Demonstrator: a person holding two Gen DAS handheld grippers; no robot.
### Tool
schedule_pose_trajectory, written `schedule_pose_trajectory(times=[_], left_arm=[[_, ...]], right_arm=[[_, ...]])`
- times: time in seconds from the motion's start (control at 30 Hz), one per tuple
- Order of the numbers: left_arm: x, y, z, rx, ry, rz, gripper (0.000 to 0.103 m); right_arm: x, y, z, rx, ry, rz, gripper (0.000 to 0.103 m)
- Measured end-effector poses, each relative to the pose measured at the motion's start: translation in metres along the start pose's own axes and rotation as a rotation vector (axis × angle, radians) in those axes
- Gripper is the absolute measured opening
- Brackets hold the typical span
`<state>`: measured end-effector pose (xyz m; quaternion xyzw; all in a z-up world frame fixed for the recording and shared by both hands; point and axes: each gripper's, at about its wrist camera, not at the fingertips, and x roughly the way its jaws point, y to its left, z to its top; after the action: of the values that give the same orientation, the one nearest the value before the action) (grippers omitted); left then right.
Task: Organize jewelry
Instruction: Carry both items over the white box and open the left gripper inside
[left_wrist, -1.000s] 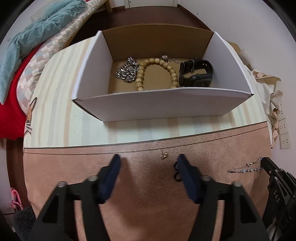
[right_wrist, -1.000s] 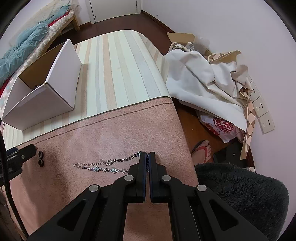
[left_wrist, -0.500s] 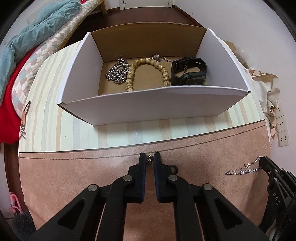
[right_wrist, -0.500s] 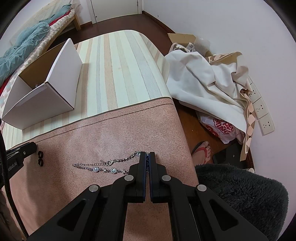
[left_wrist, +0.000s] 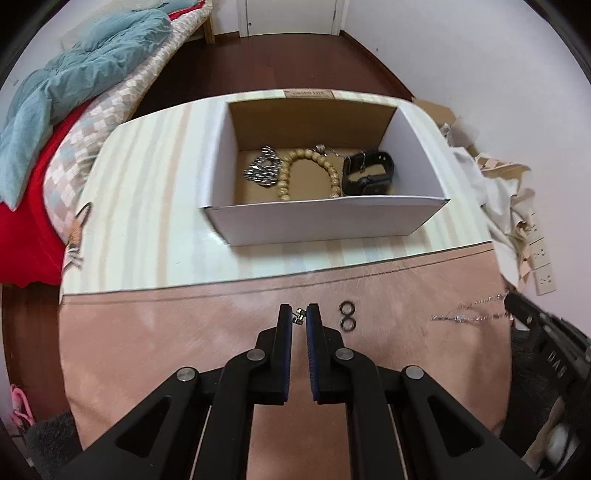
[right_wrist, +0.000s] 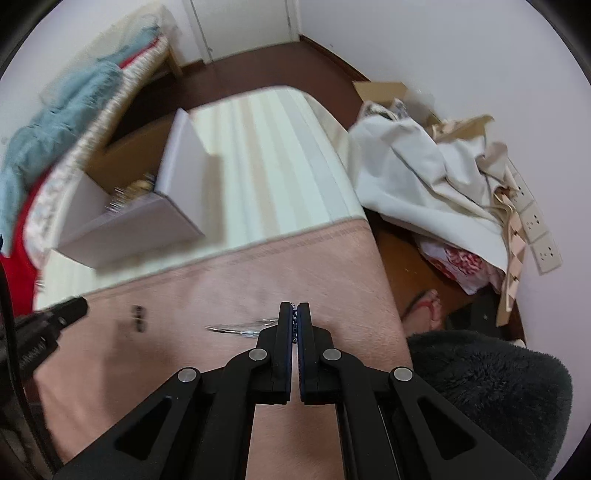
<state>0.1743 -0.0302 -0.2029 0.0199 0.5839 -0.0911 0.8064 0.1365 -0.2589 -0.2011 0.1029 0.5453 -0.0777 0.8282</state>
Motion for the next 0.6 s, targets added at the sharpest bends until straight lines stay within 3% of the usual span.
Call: schedule_pose_trajectory(times=[0.17,0.37,0.6], left_arm=[[-0.044,0.011,0.000,-0.020,-0.045,-0.040,0.005],[-0.090,0.018,0.025,-0.021,-0.118,-0.081,0.005],[-0.106,0.025,0.065,-0.050,-0.154,-0.120,0.005]], right_arm=[[-0.049,0.016,0.013,-0.017,-0.074,0.087,0.002],[-0.100,0.040,0.041,-0.065,-0.138,0.190,0.002],[-0.115,0.075,0.082,-0.117,-0.164,0.277,0.002]])
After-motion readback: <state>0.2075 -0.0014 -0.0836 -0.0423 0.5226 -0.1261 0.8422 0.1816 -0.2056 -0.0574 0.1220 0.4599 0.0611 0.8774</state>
